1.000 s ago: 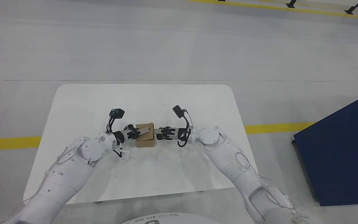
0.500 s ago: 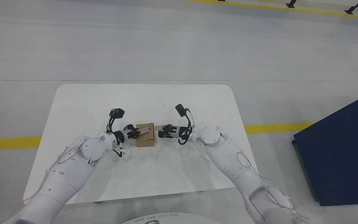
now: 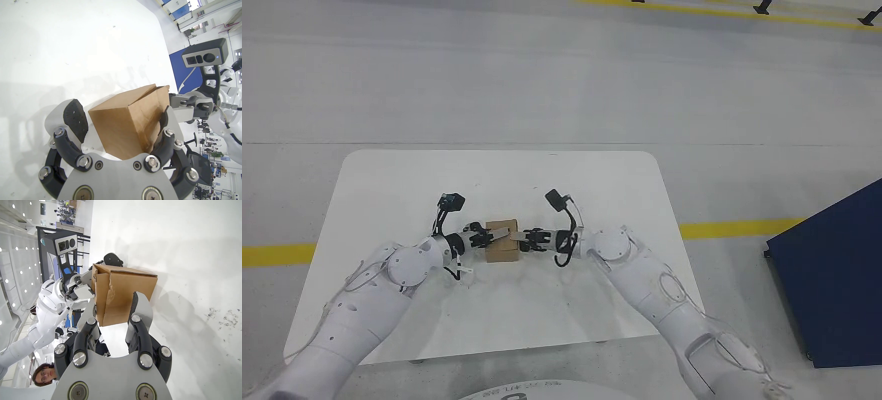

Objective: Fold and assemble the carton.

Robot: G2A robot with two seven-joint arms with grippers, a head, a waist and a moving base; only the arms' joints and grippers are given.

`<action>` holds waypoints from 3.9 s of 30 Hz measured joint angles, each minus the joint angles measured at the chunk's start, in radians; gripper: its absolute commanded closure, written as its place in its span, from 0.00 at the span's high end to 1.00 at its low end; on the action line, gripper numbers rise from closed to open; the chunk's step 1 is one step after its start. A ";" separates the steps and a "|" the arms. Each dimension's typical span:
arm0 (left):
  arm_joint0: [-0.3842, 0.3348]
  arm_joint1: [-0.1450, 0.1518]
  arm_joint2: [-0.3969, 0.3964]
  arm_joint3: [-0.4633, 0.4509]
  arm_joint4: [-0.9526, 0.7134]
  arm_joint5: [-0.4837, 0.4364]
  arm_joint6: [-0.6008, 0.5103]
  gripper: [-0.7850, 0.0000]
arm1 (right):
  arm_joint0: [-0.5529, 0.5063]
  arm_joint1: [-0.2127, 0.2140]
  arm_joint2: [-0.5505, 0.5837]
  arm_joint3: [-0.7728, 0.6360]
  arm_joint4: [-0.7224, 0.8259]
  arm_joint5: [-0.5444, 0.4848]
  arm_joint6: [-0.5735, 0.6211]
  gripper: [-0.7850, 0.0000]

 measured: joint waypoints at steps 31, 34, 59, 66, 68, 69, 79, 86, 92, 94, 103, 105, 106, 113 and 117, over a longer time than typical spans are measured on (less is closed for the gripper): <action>0.004 -0.001 -0.008 -0.008 0.012 0.004 -0.009 0.98 | 0.082 -0.024 -0.022 0.107 0.096 0.065 0.022 0.32; 0.003 -0.001 -0.008 -0.009 0.011 0.005 -0.011 0.98 | 0.086 -0.025 -0.024 0.110 0.096 0.071 0.024 0.36; 0.020 0.006 -0.036 -0.037 0.008 -0.016 -0.015 1.00 | 0.071 -0.023 0.005 0.110 0.121 0.048 0.020 0.41; 0.109 0.048 -0.140 -0.205 0.038 -0.014 -0.039 1.00 | -0.024 0.011 0.100 -0.034 0.101 0.073 -0.012 0.39; 0.158 0.068 -0.200 -0.286 0.045 -0.013 -0.052 1.00 | -0.079 0.024 0.139 -0.122 0.084 0.090 -0.027 0.25; 0.184 0.077 -0.231 -0.326 0.048 -0.014 -0.057 1.00 | -0.104 0.030 0.154 -0.164 0.071 0.103 -0.034 0.15; 0.555 0.156 -0.659 -0.679 -0.060 -0.136 -0.078 1.00 | -0.216 0.045 0.112 -0.592 -0.190 0.464 -0.101 0.00; 0.549 0.156 -0.650 -0.677 -0.056 -0.133 -0.077 1.00 | -0.059 0.005 -0.053 -0.545 -0.288 0.769 -0.120 0.00; 0.549 0.156 -0.650 -0.677 -0.056 -0.133 -0.077 1.00 | 0.093 -0.042 -0.178 -0.382 -0.270 0.905 -0.096 0.00; 0.549 0.156 -0.650 -0.677 -0.056 -0.133 -0.077 1.00 | 0.127 -0.057 -0.209 -0.342 -0.260 0.920 -0.103 0.00; 0.549 0.156 -0.650 -0.677 -0.056 -0.133 -0.077 1.00 | 0.100 -0.063 -0.187 -0.373 -0.234 0.871 -0.167 0.00; 0.549 0.156 -0.650 -0.677 -0.056 -0.133 -0.077 1.00 | 0.088 -0.060 -0.176 -0.380 -0.235 0.861 -0.166 0.00; 0.549 0.156 -0.650 -0.677 -0.056 -0.133 -0.077 1.00 | 0.087 -0.059 -0.174 -0.378 -0.236 0.859 -0.161 0.00; 0.549 0.156 -0.650 -0.677 -0.056 -0.133 -0.077 1.00 | 0.137 -0.077 -0.212 -0.323 -0.233 0.865 -0.140 0.00; 0.549 0.156 -0.650 -0.677 -0.056 -0.133 -0.077 1.00 | 0.096 -0.066 -0.161 -0.363 -0.199 0.742 -0.156 0.00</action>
